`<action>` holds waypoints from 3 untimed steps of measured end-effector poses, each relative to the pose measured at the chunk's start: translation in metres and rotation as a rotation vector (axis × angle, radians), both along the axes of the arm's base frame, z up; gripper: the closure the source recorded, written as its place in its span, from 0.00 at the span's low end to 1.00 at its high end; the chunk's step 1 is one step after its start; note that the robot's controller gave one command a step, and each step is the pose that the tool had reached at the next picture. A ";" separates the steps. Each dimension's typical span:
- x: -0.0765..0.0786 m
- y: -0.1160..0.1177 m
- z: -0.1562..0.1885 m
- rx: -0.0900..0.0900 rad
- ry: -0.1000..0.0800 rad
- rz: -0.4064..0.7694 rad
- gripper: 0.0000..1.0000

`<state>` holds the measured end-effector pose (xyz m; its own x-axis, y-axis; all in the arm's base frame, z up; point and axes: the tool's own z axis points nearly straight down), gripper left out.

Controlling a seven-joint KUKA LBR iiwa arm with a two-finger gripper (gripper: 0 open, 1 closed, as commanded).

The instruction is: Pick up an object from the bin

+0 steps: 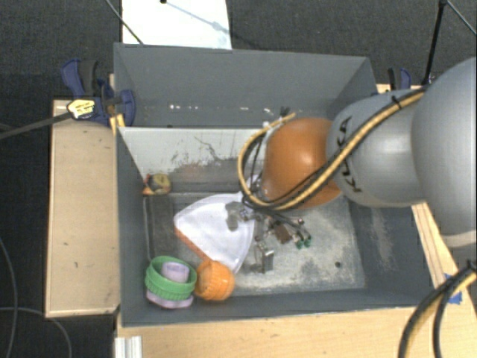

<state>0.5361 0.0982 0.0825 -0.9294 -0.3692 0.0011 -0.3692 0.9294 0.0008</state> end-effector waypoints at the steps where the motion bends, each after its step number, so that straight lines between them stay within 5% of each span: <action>1: -0.006 0.013 -0.005 0.001 -0.002 0.054 0.00; 2: -0.002 0.038 -0.012 0.001 -0.003 -0.106 1.00; 3: -0.002 0.038 -0.012 0.001 -0.002 -0.107 1.00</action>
Offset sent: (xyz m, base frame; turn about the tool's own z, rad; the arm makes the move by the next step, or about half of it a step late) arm -0.0019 0.0378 -0.0118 0.1043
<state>0.5344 0.1362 0.0708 -0.9635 -0.2677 -0.0016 -0.2677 0.9635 0.0012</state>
